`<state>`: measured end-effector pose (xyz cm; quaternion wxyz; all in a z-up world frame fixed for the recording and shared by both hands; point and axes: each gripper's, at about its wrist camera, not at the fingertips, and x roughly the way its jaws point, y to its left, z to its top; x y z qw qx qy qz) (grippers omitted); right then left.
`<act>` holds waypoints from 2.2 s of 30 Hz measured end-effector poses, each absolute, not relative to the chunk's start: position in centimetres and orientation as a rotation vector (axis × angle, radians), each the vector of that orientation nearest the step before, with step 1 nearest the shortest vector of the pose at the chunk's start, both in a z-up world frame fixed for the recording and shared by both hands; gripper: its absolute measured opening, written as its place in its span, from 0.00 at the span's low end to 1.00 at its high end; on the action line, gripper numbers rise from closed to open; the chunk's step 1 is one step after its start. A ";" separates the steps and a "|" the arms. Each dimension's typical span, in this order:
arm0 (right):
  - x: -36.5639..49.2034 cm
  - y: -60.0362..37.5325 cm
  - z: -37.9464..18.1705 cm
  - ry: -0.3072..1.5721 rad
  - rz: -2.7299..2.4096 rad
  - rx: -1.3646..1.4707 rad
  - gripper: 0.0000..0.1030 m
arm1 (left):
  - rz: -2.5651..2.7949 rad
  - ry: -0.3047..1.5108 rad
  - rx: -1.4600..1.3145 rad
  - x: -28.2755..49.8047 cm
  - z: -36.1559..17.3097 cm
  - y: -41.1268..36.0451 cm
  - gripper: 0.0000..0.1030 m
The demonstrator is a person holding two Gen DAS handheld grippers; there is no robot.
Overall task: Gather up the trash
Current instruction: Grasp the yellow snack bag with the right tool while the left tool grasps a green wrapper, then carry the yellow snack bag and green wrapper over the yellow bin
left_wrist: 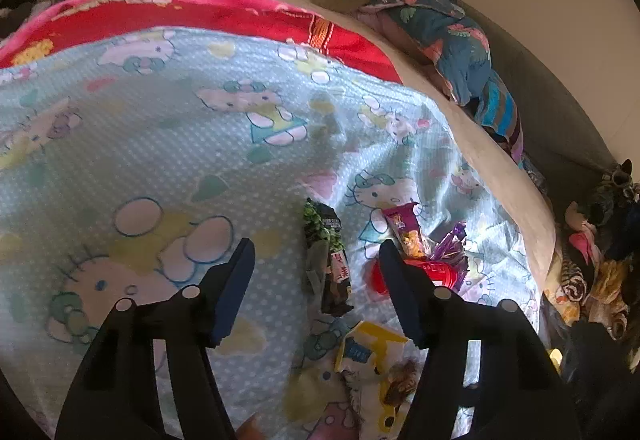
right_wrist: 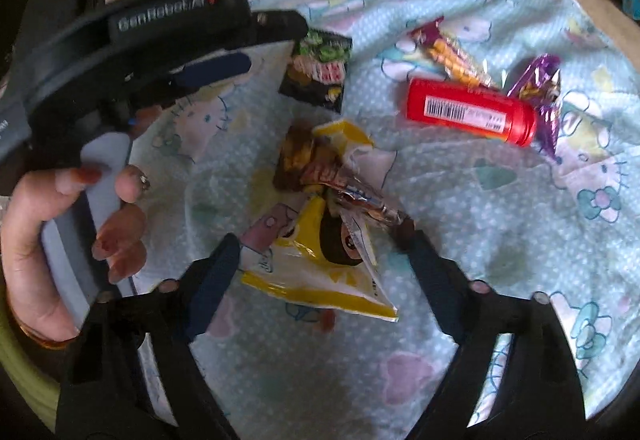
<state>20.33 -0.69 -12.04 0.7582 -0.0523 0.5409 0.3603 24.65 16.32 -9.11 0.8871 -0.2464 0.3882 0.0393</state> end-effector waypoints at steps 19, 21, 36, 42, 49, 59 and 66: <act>17.2 -10.5 -9.5 1.123 0.773 0.125 0.47 | 0.002 0.866 -0.569 24.6 -12.4 14.1 0.09; 16.5 -11.1 -9.1 1.105 0.766 0.136 0.47 | -0.016 0.858 -0.570 23.9 -12.1 13.5 0.09; 13.1 -17.9 -5.2 0.936 0.664 0.223 0.47 | -0.158 0.727 -0.480 17.0 -6.3 7.3 0.09; 12.2 -19.3 -4.2 0.878 0.618 0.222 0.47 | -0.209 0.701 -0.443 15.1 -4.5 5.0 0.09; 11.8 -21.7 -3.0 0.811 0.568 0.247 0.47 | -0.277 0.673 -0.396 13.5 -2.3 2.5 0.09; 11.3 -25.4 -2.3 0.766 0.492 0.290 0.47 | -0.363 0.656 -0.343 12.4 -0.6 -1.1 0.09; 10.9 -28.0 -1.7 0.741 0.448 0.301 0.47 | -0.408 0.654 -0.307 11.9 0.0 -3.1 0.09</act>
